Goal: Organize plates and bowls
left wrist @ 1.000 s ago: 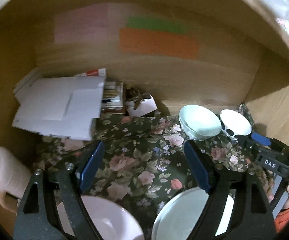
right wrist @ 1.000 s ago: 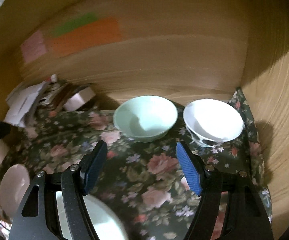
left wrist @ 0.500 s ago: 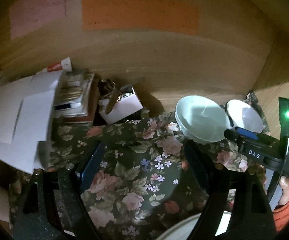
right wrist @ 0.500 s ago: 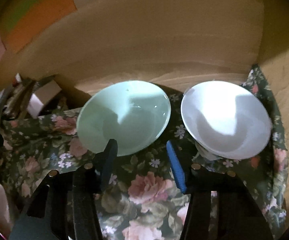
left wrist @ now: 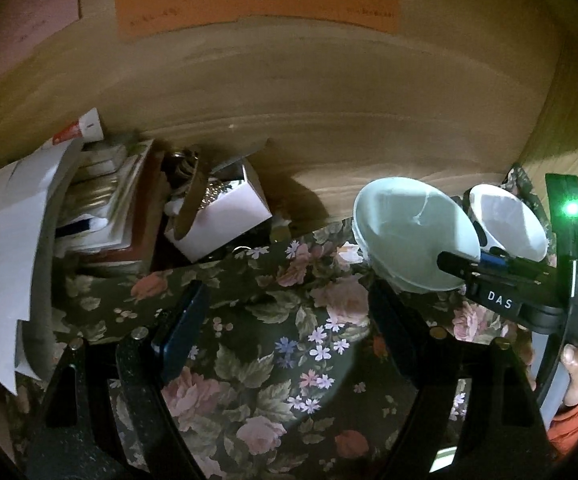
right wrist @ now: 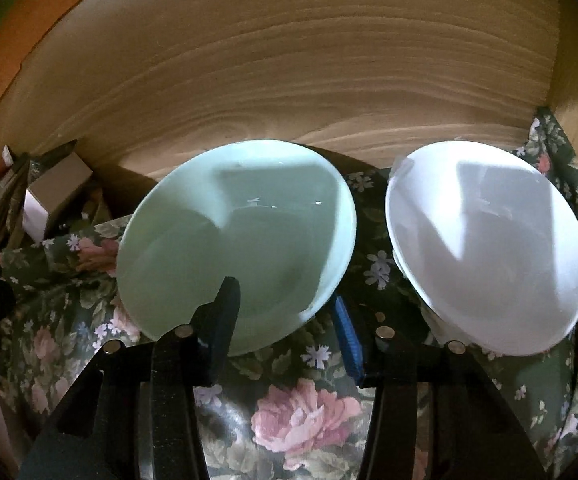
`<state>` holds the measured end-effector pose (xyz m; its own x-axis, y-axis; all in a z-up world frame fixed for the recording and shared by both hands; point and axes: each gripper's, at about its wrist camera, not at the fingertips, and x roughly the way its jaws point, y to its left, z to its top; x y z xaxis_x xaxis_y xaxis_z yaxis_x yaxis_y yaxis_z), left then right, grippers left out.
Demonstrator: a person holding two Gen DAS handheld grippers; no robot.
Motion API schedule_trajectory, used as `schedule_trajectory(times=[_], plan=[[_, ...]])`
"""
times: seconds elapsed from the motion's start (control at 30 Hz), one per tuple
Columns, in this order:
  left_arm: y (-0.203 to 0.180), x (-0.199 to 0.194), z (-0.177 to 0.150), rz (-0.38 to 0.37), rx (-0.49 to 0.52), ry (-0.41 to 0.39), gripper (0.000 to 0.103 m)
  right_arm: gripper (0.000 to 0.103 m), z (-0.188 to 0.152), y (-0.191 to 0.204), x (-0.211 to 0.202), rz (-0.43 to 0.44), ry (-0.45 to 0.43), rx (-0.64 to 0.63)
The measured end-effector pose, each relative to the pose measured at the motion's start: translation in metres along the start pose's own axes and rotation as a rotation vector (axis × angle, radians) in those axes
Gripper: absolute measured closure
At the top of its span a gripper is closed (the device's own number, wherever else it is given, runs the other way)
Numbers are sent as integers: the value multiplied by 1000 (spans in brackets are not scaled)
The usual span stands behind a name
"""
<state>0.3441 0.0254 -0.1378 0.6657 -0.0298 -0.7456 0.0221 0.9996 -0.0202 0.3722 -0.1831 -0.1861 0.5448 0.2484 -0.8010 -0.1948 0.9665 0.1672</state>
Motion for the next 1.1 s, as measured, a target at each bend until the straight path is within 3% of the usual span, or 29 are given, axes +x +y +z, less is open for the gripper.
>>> schedule_trajectory(times=[0.2,0.8,1.1], plan=[[-5,14,-1,-12,4,33,21,73,0,-3,1,41,18,-38],[-22,41,-5,-15,4,106,21,74,-24,7,-34,176,27,-116],[-55,74,4,-22,45,171,39,73,-20,3,-22,196,24,-48]])
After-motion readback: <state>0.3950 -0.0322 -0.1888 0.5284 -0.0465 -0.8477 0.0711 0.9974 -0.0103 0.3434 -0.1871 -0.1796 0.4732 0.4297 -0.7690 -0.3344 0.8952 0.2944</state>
